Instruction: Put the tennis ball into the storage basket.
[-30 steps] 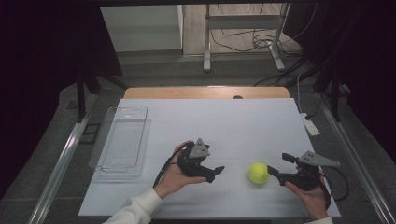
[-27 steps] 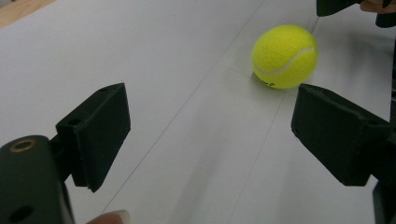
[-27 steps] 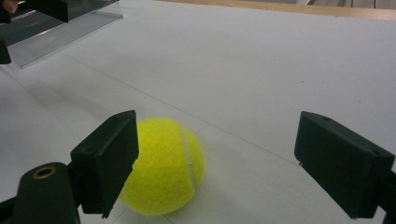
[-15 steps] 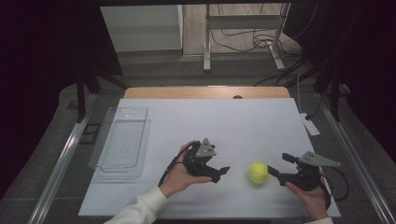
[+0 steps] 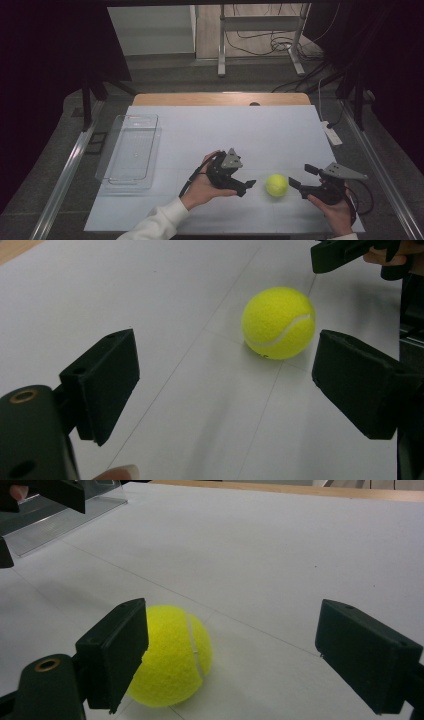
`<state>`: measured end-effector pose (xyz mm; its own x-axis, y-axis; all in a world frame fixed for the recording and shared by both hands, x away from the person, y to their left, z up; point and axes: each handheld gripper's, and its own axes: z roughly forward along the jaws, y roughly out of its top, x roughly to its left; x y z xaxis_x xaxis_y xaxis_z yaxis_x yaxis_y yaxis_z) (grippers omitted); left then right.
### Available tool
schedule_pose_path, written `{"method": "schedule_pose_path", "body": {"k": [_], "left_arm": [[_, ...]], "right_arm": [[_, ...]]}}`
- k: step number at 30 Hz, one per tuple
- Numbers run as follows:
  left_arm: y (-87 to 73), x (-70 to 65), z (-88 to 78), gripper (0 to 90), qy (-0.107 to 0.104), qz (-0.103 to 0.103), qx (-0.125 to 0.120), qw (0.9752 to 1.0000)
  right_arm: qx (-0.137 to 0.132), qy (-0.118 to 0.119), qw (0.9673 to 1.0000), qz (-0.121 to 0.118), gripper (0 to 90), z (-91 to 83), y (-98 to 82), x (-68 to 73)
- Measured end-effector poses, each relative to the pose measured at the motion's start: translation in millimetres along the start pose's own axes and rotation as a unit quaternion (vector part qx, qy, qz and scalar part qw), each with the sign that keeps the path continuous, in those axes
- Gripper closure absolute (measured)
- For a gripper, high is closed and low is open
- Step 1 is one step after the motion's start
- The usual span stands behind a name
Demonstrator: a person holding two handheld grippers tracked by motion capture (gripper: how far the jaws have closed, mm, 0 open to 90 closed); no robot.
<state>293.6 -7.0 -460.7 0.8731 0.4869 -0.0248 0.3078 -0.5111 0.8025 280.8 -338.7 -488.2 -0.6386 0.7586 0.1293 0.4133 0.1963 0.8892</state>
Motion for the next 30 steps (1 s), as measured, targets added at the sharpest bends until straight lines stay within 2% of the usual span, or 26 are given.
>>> {"method": "schedule_pose_path", "body": {"k": [13,23,30], "left_arm": [[7.7,-2.0,17.0,12.1,-0.012,0.005,0.020,0.9997],[11.7,-1.1,22.9,12.1,-0.013,0.004,0.024,0.9996],[14.7,-2.8,29.3,12.0,-0.023,0.005,0.029,0.9993]], "right_arm": [[-0.003,0.002,1.0000,0.001,13.9,-1.0,0.1,-0.3],[-0.004,0.001,1.0000,0.001,13.9,-1.1,0.1,-0.3],[-0.004,0.000,1.0000,0.001,13.9,-0.9,0.0,-0.6]]}}
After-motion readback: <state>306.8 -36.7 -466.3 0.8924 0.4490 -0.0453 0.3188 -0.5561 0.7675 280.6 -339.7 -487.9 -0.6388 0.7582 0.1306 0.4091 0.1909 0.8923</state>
